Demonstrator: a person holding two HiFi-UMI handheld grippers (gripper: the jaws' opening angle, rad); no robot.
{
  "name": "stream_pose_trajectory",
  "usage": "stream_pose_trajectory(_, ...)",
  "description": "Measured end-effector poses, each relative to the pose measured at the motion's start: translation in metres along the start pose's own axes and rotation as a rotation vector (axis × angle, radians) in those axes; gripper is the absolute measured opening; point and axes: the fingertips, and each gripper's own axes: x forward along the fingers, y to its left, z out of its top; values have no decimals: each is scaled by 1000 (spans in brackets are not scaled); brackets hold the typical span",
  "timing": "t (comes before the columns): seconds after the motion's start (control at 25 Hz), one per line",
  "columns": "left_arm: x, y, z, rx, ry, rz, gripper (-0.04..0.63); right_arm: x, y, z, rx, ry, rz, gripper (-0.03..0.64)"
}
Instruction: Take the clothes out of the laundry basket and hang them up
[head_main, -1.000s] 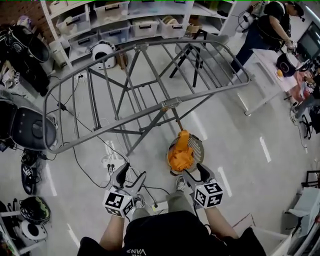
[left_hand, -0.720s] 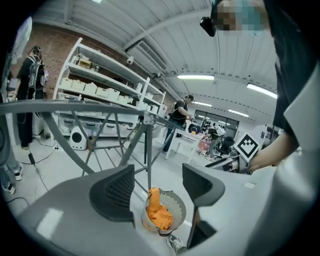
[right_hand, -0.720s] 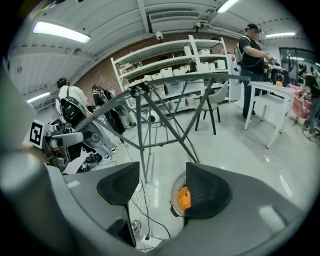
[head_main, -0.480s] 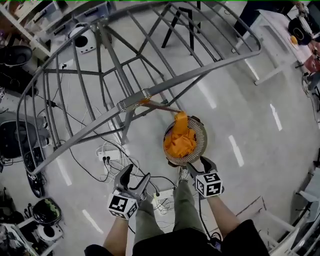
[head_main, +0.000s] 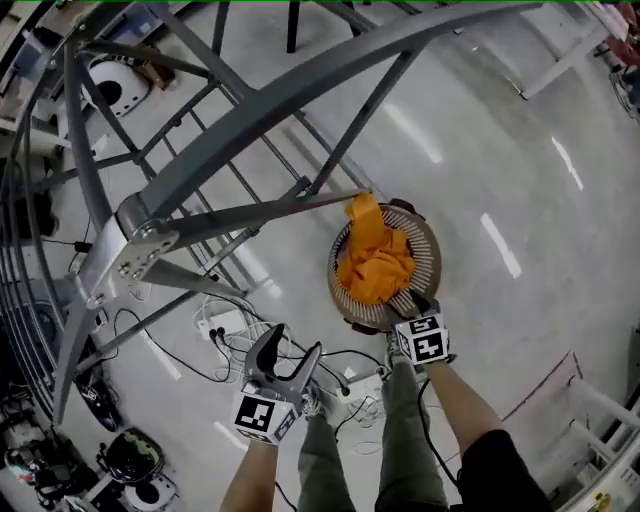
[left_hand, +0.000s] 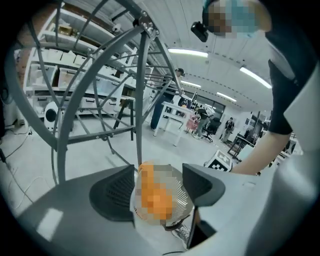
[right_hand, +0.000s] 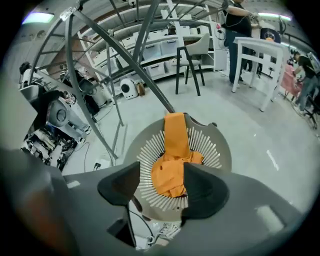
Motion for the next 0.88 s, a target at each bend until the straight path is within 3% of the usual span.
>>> stream_pose_trajectory(0.28, 36, 8, -62, -15, 63, -24, 278, 95, -22, -30, -29, 73, 15, 273)
stream_pose_trajectory(0.56, 46, 10, -117, -58, 87, -24, 278, 176, 22, -55, -83, 168, 116, 273)
stream_pose_trajectory(0.72, 38, 13, -135, -77, 89, -18, 278, 209, 30, -62, -55, 224, 104, 270)
stream_pose_trajectory(0.8, 31, 16, -143, -82, 93, -10, 278, 218, 27, -73, -86, 294, 72, 232)
stream_pose_trajectory(0.88, 23, 21, -148, -89, 98, 2, 278, 221, 22, -78, -62, 320, 35, 68)
